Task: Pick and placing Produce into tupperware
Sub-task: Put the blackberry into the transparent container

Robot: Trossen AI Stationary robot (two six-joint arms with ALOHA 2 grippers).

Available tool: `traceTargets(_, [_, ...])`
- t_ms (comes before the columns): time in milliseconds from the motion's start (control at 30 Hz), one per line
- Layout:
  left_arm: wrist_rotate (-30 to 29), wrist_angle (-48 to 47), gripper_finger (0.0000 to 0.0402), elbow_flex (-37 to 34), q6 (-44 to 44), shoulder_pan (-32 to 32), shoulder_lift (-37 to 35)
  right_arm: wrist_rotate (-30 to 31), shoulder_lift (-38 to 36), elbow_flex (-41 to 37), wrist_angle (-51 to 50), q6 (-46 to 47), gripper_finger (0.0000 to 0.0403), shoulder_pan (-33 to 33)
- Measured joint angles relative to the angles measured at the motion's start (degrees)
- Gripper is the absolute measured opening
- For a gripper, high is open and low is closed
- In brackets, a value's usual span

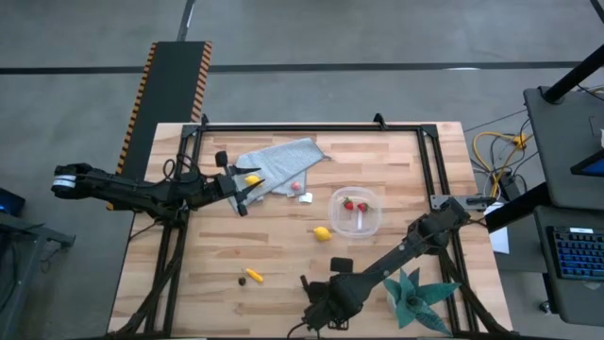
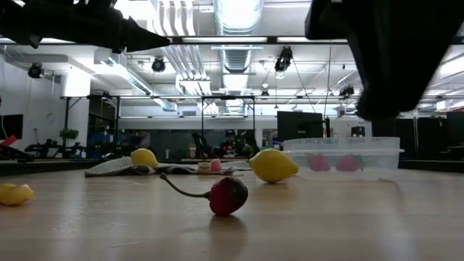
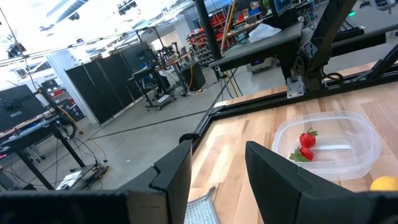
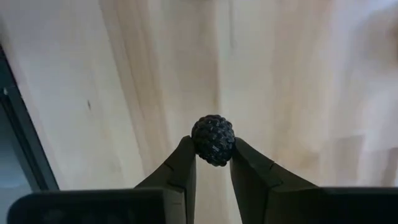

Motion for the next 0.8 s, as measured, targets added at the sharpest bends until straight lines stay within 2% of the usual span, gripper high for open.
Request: traceTargets(800, [0.0, 0.0, 0.0137, 0.0, 0.0, 0.0, 0.0, 9.4, -13.2, 0.0, -8.9, -1.7, 0.006, -4.2])
